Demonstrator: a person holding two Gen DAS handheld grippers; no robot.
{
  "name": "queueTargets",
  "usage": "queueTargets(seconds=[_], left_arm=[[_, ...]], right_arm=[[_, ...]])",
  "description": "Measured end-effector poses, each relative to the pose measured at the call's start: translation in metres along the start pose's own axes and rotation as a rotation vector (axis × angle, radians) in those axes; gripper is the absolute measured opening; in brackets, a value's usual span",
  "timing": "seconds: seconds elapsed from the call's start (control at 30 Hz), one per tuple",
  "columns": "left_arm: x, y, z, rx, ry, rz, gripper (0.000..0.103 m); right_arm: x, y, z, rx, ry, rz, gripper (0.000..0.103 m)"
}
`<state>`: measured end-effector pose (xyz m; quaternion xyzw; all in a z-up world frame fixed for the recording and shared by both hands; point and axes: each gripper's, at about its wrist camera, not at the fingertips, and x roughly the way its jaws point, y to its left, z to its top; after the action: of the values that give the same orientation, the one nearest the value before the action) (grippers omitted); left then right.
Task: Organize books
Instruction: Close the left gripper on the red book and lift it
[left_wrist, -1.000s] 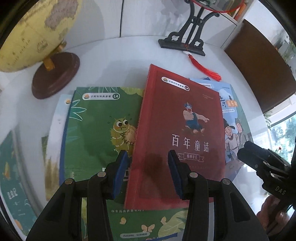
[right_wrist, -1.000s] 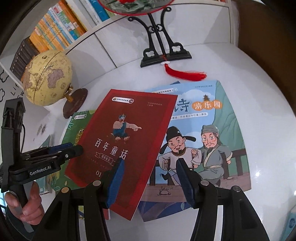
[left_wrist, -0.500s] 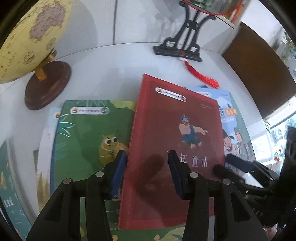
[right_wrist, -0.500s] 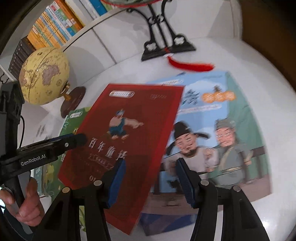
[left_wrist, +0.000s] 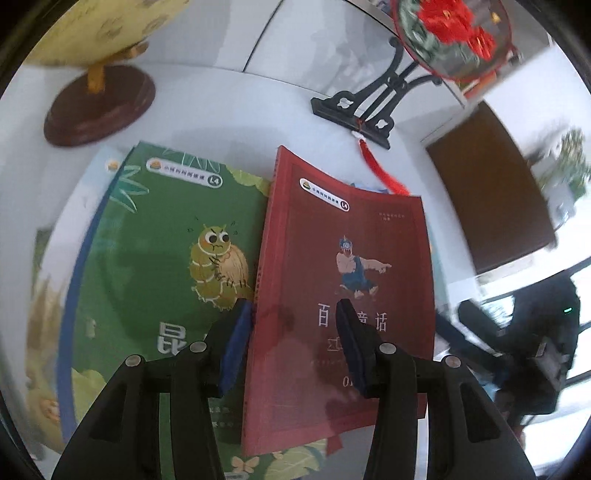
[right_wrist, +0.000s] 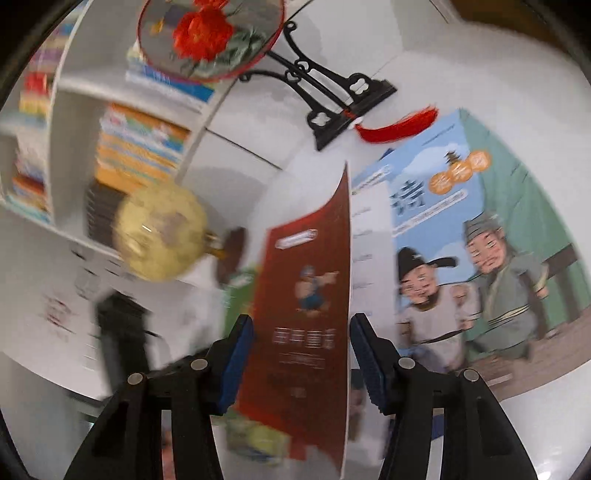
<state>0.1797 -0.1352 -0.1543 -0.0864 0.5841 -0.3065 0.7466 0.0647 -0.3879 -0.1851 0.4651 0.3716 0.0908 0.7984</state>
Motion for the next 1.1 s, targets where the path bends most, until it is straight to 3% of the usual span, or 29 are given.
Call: queueTargets(seconds=[0.07,0.17,0.23,0.3,0.43,0.6,0.77,0.9,1.0,1.03,1.1], left_arm=[[0.001,0.000,-0.005,-0.022,0.012,-0.050,0.043],[0.001,-0.008,-0.012,-0.003,0.006,-0.037,0.043],[0.003,-0.012,-0.015,0.001,0.013,-0.047,0.043],[0.007,-0.010,-0.019,-0.037,0.044,-0.131,0.043],[0.008,-0.014,-0.026,-0.044,0.031,-0.128,0.043],[0.011,0.003,-0.023,-0.192,0.039,-0.288,0.043],[0.010,-0.007,-0.025,-0.217,0.031,-0.381,0.043],[0.018,-0.020,-0.029,-0.184,0.036,-0.310,0.043],[0.030,-0.029,-0.031,-0.163,0.033,-0.230,0.045],[0.031,-0.034,-0.031,-0.156,0.022,-0.187,0.042],[0.028,-0.040,-0.032,-0.127,0.000,-0.137,0.024]], right_arm=[[0.006,-0.002,0.001,0.028,0.027,0.009,0.054],[0.021,-0.002,-0.008,0.024,0.087,0.010,0.054],[0.027,0.005,-0.014,-0.025,0.089,-0.029,0.054],[0.035,0.017,-0.018,-0.118,0.097,-0.100,0.054],[0.049,0.029,-0.027,-0.228,0.115,-0.186,0.053],[0.052,0.041,-0.032,-0.329,0.115,-0.284,0.053],[0.043,0.024,-0.028,-0.299,0.109,-0.212,0.054],[0.033,0.005,-0.021,-0.233,0.111,-0.119,0.054],[0.032,0.004,-0.019,-0.230,0.117,-0.102,0.054],[0.033,0.007,-0.020,-0.249,0.121,-0.112,0.054],[0.036,0.015,-0.024,-0.318,0.122,-0.150,0.054]])
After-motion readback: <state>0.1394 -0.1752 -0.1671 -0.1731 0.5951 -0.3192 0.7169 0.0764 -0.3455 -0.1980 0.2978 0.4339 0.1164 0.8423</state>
